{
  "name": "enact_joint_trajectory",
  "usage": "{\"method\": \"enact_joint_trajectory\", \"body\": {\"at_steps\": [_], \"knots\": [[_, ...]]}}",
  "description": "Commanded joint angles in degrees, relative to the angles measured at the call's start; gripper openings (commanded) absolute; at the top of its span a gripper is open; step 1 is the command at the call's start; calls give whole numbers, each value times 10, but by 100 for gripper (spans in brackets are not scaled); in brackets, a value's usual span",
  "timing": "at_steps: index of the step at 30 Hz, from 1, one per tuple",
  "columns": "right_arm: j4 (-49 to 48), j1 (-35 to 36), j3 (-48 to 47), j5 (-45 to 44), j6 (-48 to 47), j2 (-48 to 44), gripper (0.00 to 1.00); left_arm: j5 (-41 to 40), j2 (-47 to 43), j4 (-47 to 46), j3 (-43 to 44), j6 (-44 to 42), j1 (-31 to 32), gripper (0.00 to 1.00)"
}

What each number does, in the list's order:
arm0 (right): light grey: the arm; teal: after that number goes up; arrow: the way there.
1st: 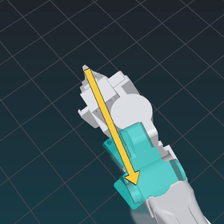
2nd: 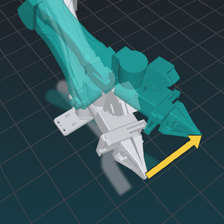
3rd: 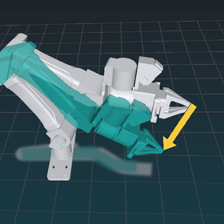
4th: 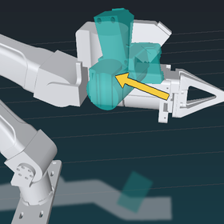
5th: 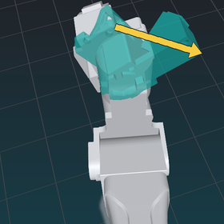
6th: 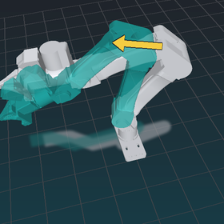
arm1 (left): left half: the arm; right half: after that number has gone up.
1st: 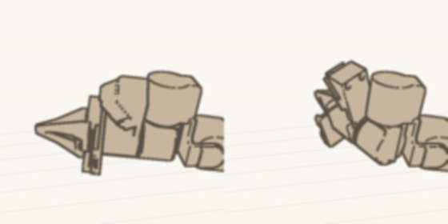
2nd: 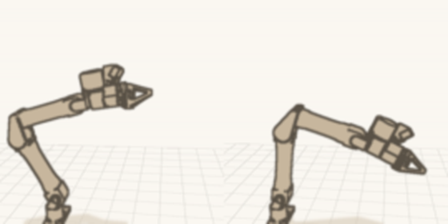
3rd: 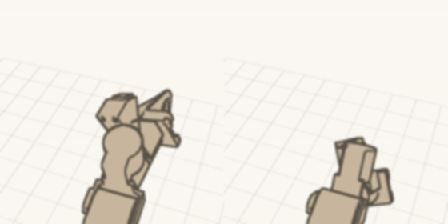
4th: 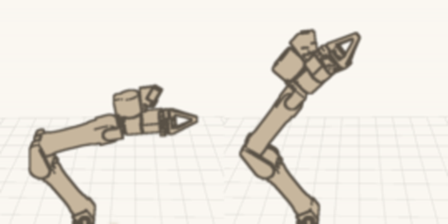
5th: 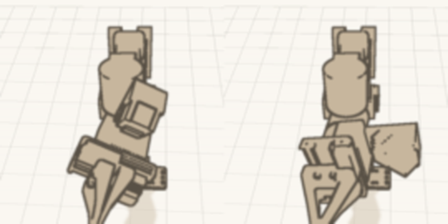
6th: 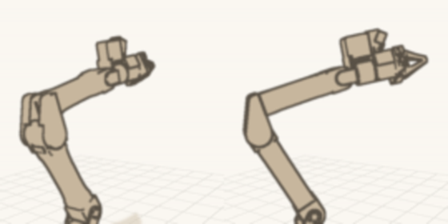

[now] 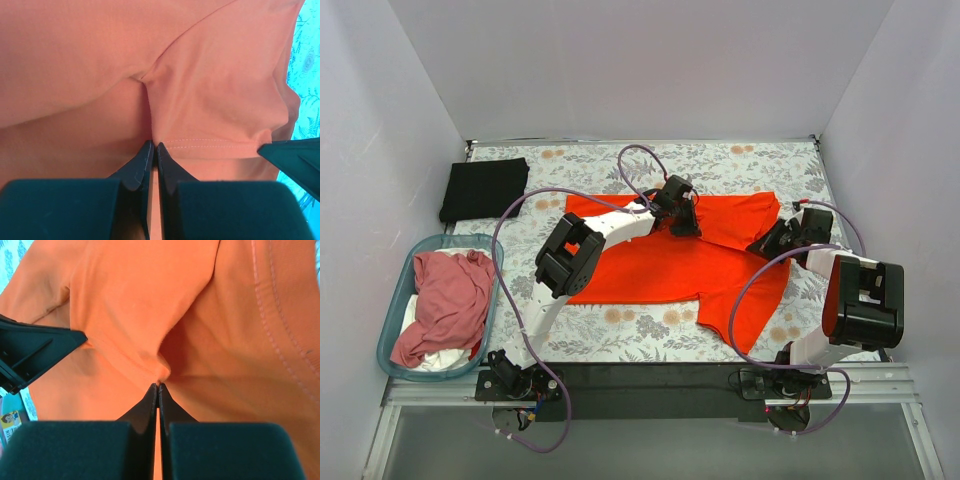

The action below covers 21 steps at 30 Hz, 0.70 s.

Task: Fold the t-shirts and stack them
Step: Fold the tshirt

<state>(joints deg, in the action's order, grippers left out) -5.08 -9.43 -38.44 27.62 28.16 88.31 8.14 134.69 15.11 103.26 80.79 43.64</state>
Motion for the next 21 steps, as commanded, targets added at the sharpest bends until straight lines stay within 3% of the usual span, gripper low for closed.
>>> {"method": "enact_joint_trajectory", "body": {"at_steps": [1, 21], "knots": [[18, 8, 6, 10, 2, -9, 1, -9, -38, 21, 19, -7, -1, 0], [80, 16, -50, -24, -1, -43, 1, 20, -41, 66, 91, -14, -27, 0]]}}
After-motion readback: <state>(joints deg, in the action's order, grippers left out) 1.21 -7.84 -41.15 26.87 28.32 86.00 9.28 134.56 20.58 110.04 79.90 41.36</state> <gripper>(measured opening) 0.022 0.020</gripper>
